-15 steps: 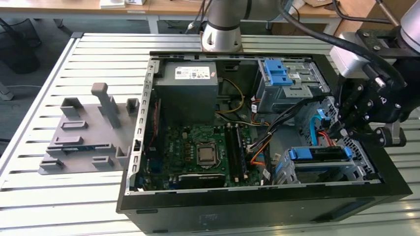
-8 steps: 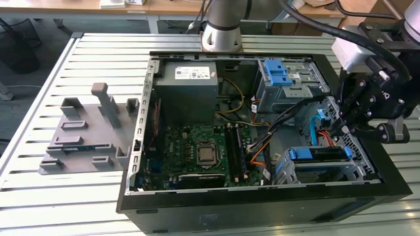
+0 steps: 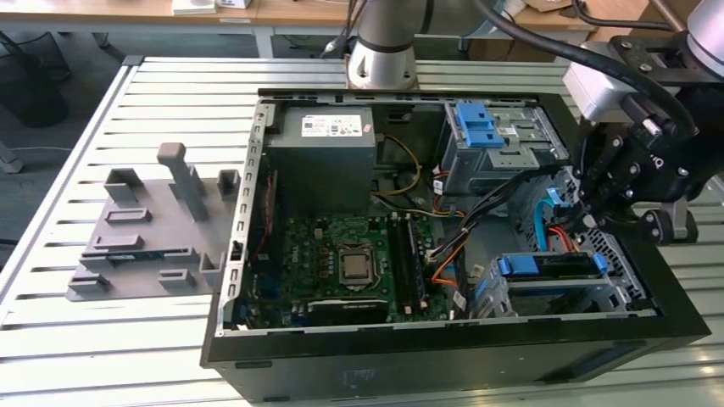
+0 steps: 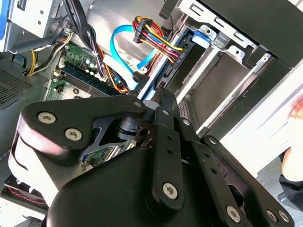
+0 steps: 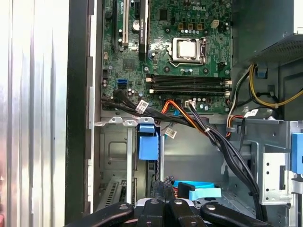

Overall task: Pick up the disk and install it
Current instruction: 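Insert the second disk wire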

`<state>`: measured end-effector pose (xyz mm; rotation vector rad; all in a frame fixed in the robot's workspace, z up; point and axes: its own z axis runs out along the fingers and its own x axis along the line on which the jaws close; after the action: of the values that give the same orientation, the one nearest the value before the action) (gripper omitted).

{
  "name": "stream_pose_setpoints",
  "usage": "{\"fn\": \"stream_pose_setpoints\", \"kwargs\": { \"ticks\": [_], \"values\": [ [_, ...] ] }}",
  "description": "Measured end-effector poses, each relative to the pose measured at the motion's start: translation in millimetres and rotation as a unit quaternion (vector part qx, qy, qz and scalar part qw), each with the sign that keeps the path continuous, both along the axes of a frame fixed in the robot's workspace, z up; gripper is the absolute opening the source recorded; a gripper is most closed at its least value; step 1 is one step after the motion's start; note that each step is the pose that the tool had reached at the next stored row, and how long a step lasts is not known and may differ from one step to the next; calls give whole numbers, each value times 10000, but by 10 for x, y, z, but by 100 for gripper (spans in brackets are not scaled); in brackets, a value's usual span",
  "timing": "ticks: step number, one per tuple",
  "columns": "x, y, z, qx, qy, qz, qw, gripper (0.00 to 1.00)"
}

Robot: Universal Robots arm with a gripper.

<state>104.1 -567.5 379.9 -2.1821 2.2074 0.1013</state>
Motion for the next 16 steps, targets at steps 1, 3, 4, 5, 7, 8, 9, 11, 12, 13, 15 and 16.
{"fn": "stream_pose_setpoints", "kwargs": {
  "ticks": [1, 3, 4, 5, 7, 8, 9, 11, 12, 13, 15, 16],
  "values": [
    [-1, 12, 0, 0, 0, 9, 10000, 11],
    [-6, 31, 1, 0, 0, 16, 10000, 11],
    [-8, 40, 4, 0, 0, 16, 10000, 11],
    [-9, 48, 11, 0, 0, 17, 10000, 11],
    [-11, 65, 28, 0, 0, 18, 10000, 11],
    [-12, 73, 38, -1, 0, 19, 10000, 11],
    [-13, 81, 44, 0, 0, 21, 10000, 11],
    [-14, 95, 52, 0, 0, 38, 10000, 11],
    [-14, 105, 53, 0, 0, 54, 10000, 11],
    [-14, 115, 53, 1, 0, 74, 10000, 11],
    [-14, 132, 53, 1, 0, 121, 9999, 11],
    [-14, 141, 53, 0, 0, 143, 9999, 11]
  ]
}}
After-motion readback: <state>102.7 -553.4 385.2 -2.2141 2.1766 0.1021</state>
